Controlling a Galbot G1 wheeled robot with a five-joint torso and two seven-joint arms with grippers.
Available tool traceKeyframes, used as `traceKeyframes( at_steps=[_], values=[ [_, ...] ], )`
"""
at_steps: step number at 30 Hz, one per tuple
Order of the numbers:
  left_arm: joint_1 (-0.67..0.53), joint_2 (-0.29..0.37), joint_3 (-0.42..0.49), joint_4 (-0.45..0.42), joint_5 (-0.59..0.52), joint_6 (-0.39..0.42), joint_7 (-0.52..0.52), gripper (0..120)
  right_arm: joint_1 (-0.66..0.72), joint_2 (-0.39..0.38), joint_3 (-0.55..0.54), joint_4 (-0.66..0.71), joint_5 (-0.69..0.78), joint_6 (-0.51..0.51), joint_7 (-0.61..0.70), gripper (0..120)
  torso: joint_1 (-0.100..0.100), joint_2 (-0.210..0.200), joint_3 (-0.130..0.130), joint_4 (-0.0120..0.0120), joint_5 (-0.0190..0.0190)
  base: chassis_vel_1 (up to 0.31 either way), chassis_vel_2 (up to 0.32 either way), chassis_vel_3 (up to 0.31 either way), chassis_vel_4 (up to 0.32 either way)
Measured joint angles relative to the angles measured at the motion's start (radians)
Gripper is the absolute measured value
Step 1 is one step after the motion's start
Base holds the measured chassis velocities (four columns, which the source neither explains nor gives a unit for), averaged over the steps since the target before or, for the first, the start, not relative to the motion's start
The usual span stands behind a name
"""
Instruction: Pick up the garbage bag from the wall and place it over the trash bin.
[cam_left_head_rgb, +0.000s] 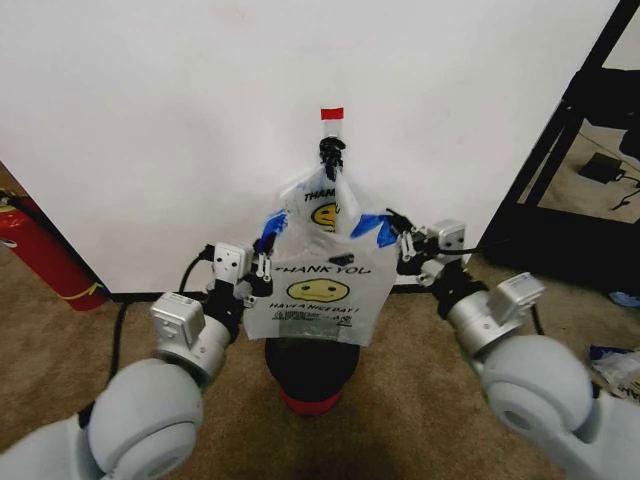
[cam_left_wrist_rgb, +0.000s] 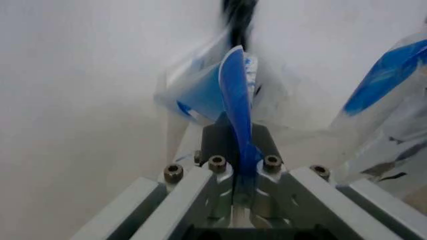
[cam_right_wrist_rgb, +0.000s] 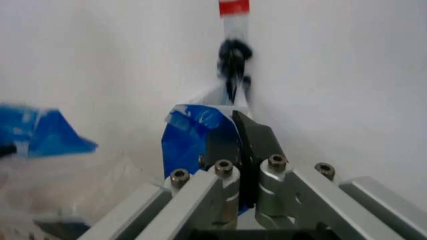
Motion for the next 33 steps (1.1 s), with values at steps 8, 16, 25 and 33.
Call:
traceKeyframes(
  at_steps=[8,16,25,33],
  values=[
    [0.139,-0.151,-0.010,0.077,0.002,-0.035,-0.027,0,-0.031,0.134,-0.049,-0.100,0.009,0.017,0.019,0,0.000,0.000,0.000,0.0003,-0.0001,0.000,0.000,0.000,0.000],
    [0.168,-0.257,-0.010,0.173,0.118,-0.100,0.017,0,-0.084,0.248,-0.108,-0.187,-0.047,0.092,-0.018,0,0.000,0.000,0.000,0.0000,-0.0001,0.000,0.000,0.000,0.000],
    [0.280,-0.310,-0.007,0.212,0.209,-0.142,0.019,0,-0.169,0.312,-0.140,-0.245,-0.092,0.097,0.002,0,0.000,0.000,0.000,0.0001,0.0000,0.000,0.000,0.000,0.000],
    [0.388,-0.333,-0.005,0.216,0.320,-0.184,0.034,0,-0.221,0.332,-0.128,-0.262,-0.088,0.078,0.053,0,0.000,0.000,0.000,0.0001,0.0002,0.000,0.000,0.000,0.000]
  ],
)
